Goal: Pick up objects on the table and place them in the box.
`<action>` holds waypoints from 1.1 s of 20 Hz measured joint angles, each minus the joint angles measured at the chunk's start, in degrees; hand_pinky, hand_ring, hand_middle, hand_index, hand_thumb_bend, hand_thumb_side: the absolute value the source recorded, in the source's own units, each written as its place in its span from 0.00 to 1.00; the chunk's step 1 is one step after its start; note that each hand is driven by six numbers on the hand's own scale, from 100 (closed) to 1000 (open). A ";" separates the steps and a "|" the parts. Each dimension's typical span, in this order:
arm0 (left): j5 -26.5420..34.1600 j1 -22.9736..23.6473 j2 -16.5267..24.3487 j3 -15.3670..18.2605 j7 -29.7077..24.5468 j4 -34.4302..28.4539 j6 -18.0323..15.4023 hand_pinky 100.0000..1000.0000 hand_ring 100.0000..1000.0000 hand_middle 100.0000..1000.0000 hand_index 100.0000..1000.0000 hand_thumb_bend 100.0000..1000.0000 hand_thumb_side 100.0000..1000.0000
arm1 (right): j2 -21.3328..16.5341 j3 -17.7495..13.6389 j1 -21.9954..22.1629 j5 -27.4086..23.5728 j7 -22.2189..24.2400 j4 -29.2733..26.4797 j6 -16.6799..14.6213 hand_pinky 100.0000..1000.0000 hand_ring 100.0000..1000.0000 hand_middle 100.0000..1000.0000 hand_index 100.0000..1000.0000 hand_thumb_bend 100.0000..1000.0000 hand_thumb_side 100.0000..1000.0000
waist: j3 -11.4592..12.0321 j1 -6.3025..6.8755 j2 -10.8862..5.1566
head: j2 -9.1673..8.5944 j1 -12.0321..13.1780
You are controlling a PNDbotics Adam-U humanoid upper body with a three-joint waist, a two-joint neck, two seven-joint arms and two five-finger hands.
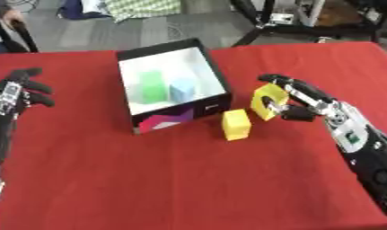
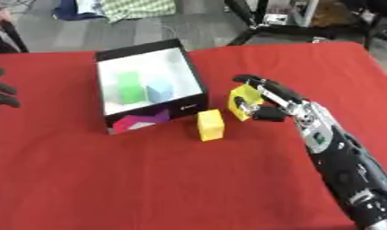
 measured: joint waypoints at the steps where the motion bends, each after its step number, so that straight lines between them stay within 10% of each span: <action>1: 0.00 0.02 -0.01 0.00 -0.02 0.01 -0.01 0.75 0.48 0.51 0.83 0.05 0.92 | 0.16 -0.07 -0.15 0.27 -0.19 0.26 0.12 1.00 1.00 0.94 0.99 0.00 0.85 | 0.02 0.00 0.00 | 0.00 0.00; 22: -0.02 0.13 -0.53 -0.04 -0.38 0.28 0.05 0.76 0.48 0.51 0.83 0.05 0.93 | 2.09 -3.19 -2.69 9.15 -4.23 7.19 3.48 1.00 1.00 0.94 0.99 0.00 0.89 | 0.64 0.00 0.20 | 0.00 0.00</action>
